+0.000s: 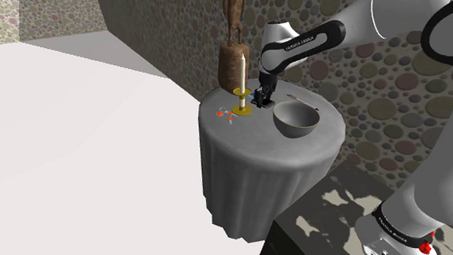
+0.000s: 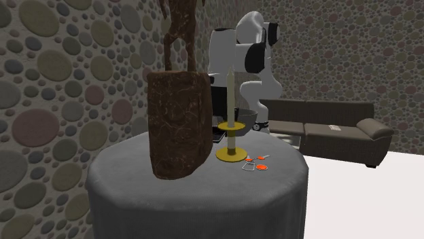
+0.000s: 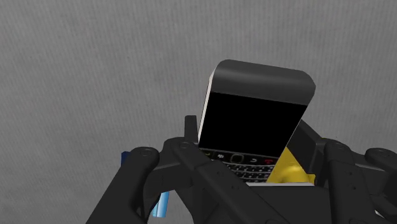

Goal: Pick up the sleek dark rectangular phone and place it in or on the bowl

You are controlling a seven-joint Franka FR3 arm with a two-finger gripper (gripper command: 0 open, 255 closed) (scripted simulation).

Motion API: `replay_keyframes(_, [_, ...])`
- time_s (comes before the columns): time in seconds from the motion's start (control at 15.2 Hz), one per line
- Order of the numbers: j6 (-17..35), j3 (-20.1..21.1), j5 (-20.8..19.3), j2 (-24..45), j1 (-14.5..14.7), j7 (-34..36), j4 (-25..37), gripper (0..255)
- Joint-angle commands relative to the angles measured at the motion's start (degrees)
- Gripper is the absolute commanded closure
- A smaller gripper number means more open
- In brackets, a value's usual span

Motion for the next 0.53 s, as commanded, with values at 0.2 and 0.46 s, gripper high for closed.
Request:
replay_keyframes(0.2, [-3.35,0.06,0.00,-1.72,0.12,0.01,1.64,255])
replay_keyframes(0.46, [-6.17,0.07,0.02,-2.83,0.14,-0.11,3.36,255])
